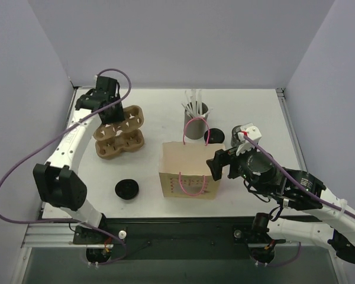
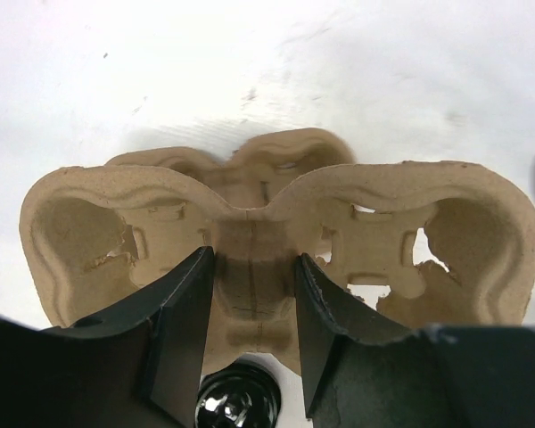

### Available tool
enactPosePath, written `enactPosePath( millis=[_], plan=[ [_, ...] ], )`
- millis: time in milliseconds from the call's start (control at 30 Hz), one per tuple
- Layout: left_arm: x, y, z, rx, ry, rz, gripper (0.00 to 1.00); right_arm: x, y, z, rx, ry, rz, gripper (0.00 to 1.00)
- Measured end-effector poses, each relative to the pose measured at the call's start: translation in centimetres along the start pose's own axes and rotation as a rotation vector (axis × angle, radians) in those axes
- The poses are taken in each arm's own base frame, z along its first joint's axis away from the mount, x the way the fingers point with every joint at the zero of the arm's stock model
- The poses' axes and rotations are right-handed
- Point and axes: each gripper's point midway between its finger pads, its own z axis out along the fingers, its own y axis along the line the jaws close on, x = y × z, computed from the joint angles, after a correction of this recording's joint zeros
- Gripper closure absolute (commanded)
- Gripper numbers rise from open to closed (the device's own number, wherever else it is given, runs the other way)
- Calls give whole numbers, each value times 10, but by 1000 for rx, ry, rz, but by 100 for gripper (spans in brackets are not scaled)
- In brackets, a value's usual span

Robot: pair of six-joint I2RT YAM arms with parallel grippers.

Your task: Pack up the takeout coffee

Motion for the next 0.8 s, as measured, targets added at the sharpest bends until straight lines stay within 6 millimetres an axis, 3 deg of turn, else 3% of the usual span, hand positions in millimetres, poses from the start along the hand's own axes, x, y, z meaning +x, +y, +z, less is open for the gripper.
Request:
enactPosePath(
  millis=[133, 300, 500, 800],
  plan=[
    [-26, -20, -63, 160, -101, -27, 67, -4, -11, 1, 70, -25, 50, 7],
    [-30, -57, -136, 362, -164, -1, 67, -6, -24, 0, 151, -47, 94, 7],
    [-10, -108, -215, 633, -160, 51, 69, -10, -34, 0, 211, -73, 141, 8],
    [31, -145, -304, 1000, -96, 12, 70, -10, -43, -7, 233, -104, 201, 8]
  ],
)
